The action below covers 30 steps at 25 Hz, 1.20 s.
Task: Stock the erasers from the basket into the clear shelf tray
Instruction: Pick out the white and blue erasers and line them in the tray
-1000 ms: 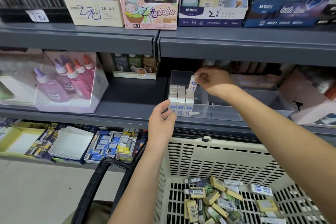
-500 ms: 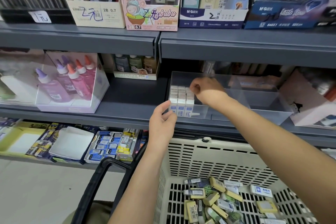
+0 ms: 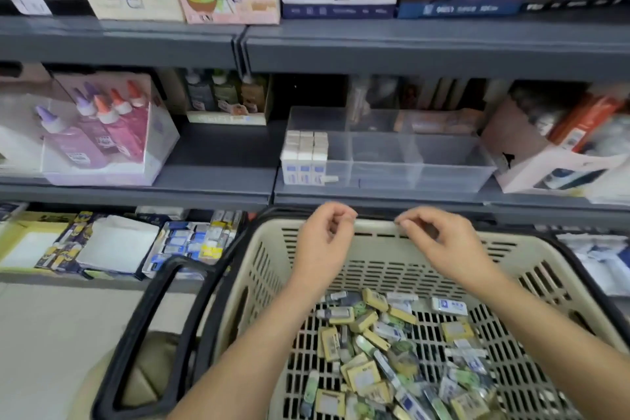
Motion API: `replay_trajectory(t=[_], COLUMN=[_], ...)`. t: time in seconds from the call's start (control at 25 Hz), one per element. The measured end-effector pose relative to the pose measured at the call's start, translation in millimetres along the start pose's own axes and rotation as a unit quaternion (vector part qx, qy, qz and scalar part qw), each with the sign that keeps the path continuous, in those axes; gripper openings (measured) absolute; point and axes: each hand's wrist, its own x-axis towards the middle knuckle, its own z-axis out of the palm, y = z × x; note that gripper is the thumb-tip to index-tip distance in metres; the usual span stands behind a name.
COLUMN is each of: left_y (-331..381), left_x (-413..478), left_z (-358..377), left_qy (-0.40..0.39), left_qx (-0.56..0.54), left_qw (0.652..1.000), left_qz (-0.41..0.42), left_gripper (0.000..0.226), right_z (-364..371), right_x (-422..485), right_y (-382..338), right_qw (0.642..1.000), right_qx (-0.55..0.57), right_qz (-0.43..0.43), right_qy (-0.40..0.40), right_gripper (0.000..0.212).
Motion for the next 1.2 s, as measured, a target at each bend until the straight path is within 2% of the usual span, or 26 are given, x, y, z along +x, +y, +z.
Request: replay_trajectory(t=[0.12, 0.2, 0.28, 0.36, 0.48, 0.6, 0.72, 0.84, 0.96, 1.04, 1.12, 1.2], left_y=[-26, -53, -79, -94, -102, -106, -104, -99, -102, -105, -109, -112], left_x=[-21, -34, -42, -48, -50, -51, -57, -63, -64, -66, -67, -68], left_z=[30, 42, 42, 36, 30, 34, 47, 58, 59, 59, 58, 55], left_qy=[-0.079, -0.139, -0.189, -0.216, -0.211, -0.213, -0.236, -0.253, -0.286, -0.318, -0.339, -0.341], left_qx=[0.019, 0.046, 0.104, 0.147, 0.170, 0.183, 0.180, 0.209, 0.321, 0.371, 0.385, 0.367], left_qw=[0.994, 0.976, 0.949, 0.936, 0.936, 0.934, 0.929, 0.926, 0.901, 0.872, 0.858, 0.863], left_qz=[-0.069, -0.163, -0.228, -0.237, -0.227, -0.219, -0.221, -0.186, -0.066, -0.017, -0.035, -0.060], left_gripper=[0.021, 0.011, 0.013, 0.009, 0.024, 0.014, 0.010, 0.018, 0.036, 0.044, 0.046, 0.038], right_z=[13, 28, 40, 54, 74, 84, 83, 84, 81, 78, 81, 84], right_x=[-31, -46, -57, -68, -81, -85, -82, -82, -79, -74, -71, -69], right_y=[49, 81, 104, 120, 126, 124, 123, 118, 115, 110, 99, 93], right_qw=[0.984, 0.955, 0.929, 0.918, 0.919, 0.923, 0.932, 0.938, 0.952, 0.943, 0.931, 0.926], right_qx=[-0.076, -0.127, -0.175, -0.215, -0.245, -0.267, -0.230, -0.174, -0.052, 0.064, 0.118, 0.135], right_qz=[0.083, 0.132, 0.163, 0.175, 0.177, 0.174, 0.197, 0.207, 0.193, 0.217, 0.226, 0.228], right_qy=[-0.141, -0.235, -0.282, -0.284, -0.252, -0.216, -0.198, -0.217, -0.233, -0.243, -0.262, -0.270], right_gripper=[0.014, 0.015, 0.017, 0.032, 0.049, 0.046, 0.027, 0.023, 0.014, 0.015, 0.016, 0.013])
